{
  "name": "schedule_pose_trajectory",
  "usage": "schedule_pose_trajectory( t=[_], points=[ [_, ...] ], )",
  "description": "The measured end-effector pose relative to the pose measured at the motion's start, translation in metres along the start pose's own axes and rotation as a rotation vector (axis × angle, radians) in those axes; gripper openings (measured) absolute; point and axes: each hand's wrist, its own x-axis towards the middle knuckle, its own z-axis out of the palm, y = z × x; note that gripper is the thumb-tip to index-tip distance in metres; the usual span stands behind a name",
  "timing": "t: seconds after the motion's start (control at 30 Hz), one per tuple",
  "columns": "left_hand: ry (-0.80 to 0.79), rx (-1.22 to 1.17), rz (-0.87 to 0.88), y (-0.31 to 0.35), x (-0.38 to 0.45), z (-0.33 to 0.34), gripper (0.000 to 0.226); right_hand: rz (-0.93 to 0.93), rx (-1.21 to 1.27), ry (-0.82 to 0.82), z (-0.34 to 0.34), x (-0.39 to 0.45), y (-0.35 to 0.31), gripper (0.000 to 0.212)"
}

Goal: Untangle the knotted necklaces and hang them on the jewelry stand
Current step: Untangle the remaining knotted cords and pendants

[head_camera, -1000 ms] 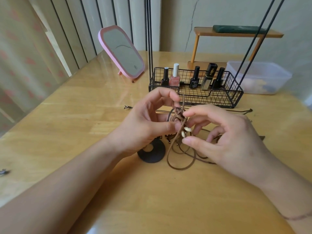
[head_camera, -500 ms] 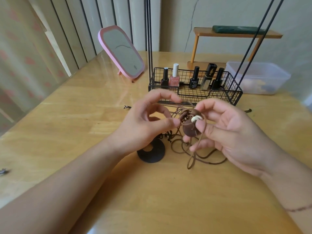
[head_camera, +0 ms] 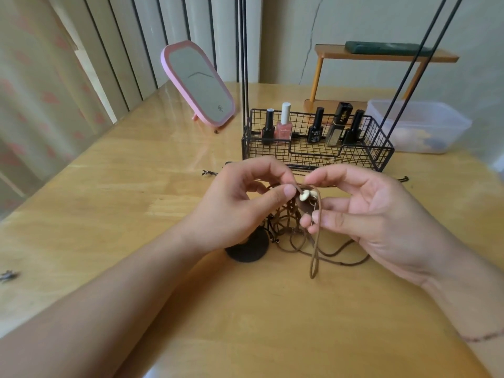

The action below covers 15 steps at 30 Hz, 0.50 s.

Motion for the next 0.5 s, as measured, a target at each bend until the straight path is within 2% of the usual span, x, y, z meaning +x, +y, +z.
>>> schedule_pose_trajectory(
  t=[0.17, 0.33, 0.43, 0.5],
  points=[
    [0.047, -0.165, -0.021, -0.0004, 0.0020, -0.0021, 0.008, -0.045, -0.088, 0.134, -0.0030, 0.0021, -0.0010, 0.033],
    [0.063, -0.236, -0.043, 0.0023, 0.0020, -0.0007, 0.006, -0.076, -0.121, 0.118, -0.0059, 0.0012, 0.0002, 0.027],
    [0.063, -0.264, -0.078, 0.0062, 0.0015, 0.0015, 0.007, -0.146, -0.362, 0.133, -0.0029, -0.0004, 0.0049, 0.022],
    [0.067, -0.274, -0.097, 0.0078, 0.0009, 0.0022, 0.009, -0.180, -0.466, 0.139, 0.0008, -0.0015, 0.0078, 0.028]
  ],
)
